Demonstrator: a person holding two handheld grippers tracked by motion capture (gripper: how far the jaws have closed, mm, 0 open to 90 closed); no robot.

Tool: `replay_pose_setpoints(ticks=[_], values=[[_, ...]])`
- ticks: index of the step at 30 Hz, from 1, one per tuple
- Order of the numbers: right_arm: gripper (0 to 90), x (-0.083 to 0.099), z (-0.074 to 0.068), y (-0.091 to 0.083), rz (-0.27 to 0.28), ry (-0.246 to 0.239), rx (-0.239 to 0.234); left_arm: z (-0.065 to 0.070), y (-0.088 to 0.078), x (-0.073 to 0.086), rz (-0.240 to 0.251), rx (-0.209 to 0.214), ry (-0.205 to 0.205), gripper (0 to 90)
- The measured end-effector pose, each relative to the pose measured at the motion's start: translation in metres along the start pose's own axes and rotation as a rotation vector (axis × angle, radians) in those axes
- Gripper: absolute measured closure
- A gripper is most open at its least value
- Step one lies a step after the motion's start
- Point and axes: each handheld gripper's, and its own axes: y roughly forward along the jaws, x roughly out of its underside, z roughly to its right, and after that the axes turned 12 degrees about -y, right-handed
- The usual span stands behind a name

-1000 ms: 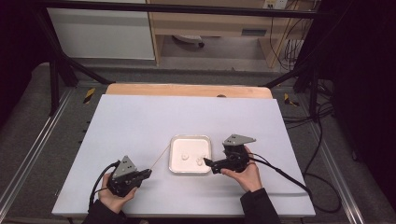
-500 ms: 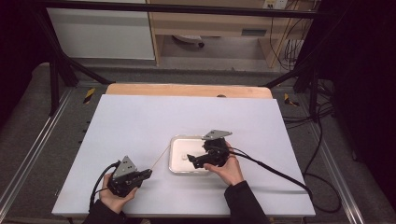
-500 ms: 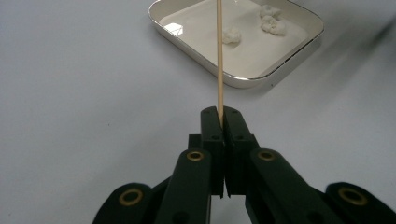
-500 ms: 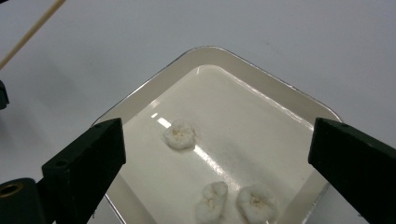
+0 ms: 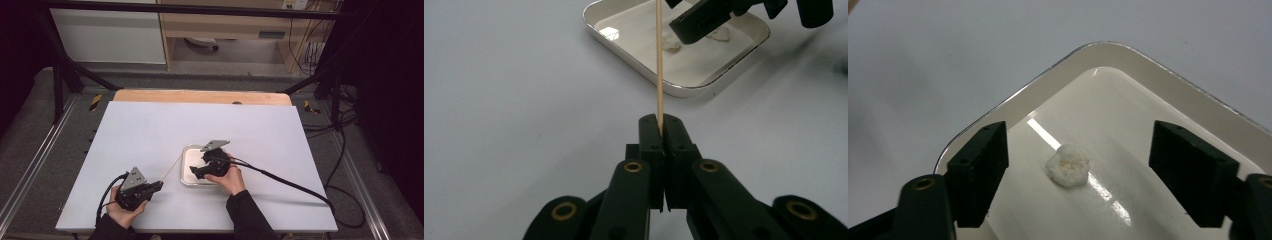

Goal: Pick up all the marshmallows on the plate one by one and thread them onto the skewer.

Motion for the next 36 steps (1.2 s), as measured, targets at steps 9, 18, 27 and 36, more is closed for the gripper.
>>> replay_pose_setpoints(ticks=[9,18,27,36], values=[[51.9,0.003,0.000,0.005,-0.030,0.013,-0.019,0.000,0.000,0.000,0.002,0.002,-0.001,88.5],[62.3,0.006,-0.001,0.007,-0.046,0.001,-0.027,0.001,0.001,0.000,0.003,0.001,0.003,88.5],[69.0,0.007,-0.003,0.008,-0.027,0.007,-0.022,0.002,0.000,0.000,0.010,-0.001,0.005,88.5],[70.8,0.000,0.000,-0.007,0.014,0.023,-0.036,0.003,0.000,0.000,0.021,0.001,0.005,88.6]])
